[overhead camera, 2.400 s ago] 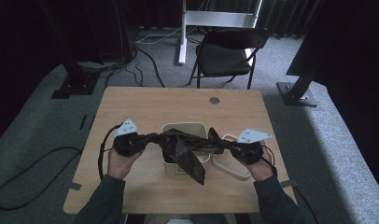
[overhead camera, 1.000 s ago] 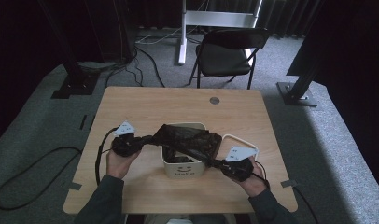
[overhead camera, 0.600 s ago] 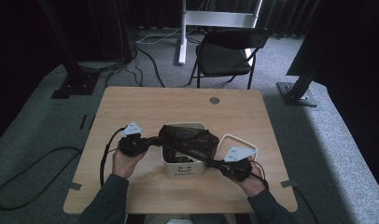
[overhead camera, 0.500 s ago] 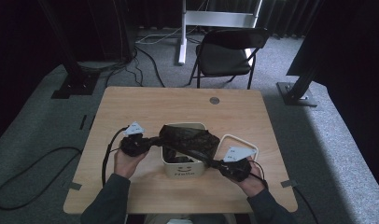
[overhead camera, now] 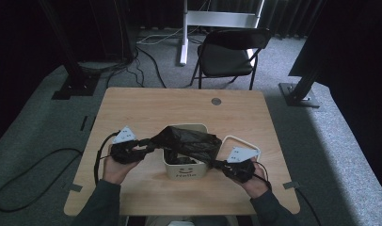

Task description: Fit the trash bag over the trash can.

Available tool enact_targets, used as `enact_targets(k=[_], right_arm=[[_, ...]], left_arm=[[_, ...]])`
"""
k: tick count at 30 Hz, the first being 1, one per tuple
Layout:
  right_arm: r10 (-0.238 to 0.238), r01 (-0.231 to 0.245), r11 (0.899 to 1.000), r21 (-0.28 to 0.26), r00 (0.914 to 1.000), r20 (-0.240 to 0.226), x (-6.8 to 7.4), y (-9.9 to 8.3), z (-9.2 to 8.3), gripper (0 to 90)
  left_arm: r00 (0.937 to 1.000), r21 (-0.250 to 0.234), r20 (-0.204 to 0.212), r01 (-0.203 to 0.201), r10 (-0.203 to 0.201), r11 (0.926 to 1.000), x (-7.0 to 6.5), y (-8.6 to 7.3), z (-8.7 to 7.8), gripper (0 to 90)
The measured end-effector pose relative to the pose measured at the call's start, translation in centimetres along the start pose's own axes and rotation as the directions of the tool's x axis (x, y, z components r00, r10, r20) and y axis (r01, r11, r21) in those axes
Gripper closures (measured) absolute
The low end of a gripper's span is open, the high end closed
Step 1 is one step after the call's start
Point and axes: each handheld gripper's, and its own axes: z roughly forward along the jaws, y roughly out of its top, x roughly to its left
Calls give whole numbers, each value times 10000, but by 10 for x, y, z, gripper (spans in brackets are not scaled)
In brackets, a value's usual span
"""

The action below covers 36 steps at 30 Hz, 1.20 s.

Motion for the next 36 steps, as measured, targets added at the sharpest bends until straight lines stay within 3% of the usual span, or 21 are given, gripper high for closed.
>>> enact_targets(k=[7, 18, 27, 36], right_arm=[[-9, 9, 10000, 33, 10000, 26, -1, 0, 0, 895], [58, -58, 10000, 42, 10000, 71, -2, -2, -1, 895], [61, -61, 10000, 68, 10000, 74, -2, -2, 0, 895], [35, -36, 10000, 68, 10000, 81, -2, -2, 0, 895]], left_arm=[[9983, -514, -232, -540, 529, 9972, -12, 8, -18, 586], [9932, -1258, -447, -1119, 1071, 9857, -27, 29, -29, 519], [9891, -1334, -464, -1447, 1397, 9804, -31, 46, -23, 517], [9796, -1107, -310, -2010, 1988, 9733, -45, 69, 0, 525]])
